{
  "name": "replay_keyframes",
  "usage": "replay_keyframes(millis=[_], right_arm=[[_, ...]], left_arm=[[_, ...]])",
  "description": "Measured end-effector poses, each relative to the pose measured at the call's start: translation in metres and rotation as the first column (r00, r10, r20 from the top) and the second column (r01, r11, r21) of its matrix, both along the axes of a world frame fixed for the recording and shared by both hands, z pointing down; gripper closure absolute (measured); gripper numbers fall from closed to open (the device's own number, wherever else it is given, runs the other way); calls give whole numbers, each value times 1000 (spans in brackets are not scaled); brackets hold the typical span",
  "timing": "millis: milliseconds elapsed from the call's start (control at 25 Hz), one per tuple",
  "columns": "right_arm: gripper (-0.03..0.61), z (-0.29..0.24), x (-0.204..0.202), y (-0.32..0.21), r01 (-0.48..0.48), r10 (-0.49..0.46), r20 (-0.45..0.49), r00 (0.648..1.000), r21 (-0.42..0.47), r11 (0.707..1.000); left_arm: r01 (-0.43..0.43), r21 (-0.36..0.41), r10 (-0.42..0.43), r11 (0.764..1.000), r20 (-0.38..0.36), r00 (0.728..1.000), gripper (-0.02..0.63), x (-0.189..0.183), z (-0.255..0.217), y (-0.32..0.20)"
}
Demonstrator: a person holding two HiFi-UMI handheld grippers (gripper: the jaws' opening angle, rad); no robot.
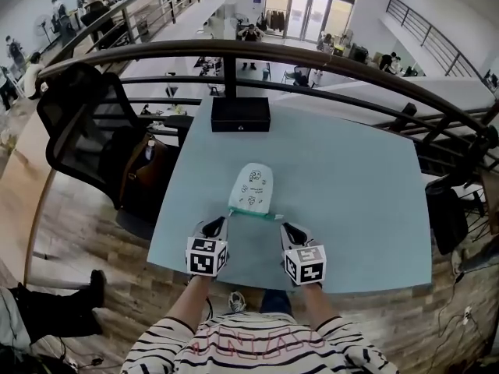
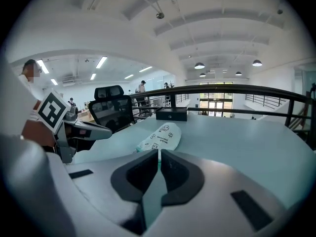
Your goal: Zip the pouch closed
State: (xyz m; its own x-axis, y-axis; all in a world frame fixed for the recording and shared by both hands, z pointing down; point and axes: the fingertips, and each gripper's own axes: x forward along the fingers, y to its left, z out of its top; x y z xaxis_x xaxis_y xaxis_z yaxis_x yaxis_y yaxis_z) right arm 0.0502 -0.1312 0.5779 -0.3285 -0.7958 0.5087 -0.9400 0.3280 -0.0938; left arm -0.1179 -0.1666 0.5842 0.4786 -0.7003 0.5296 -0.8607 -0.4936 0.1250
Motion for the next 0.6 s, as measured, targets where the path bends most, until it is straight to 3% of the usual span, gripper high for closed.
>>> replay_keyframes(millis=[600], right_arm=[[549,-36,-26,57,42,-45,51,998,53,998]], left_arm=[[-115,103,121,988,-54,991,588,1,-51,72]])
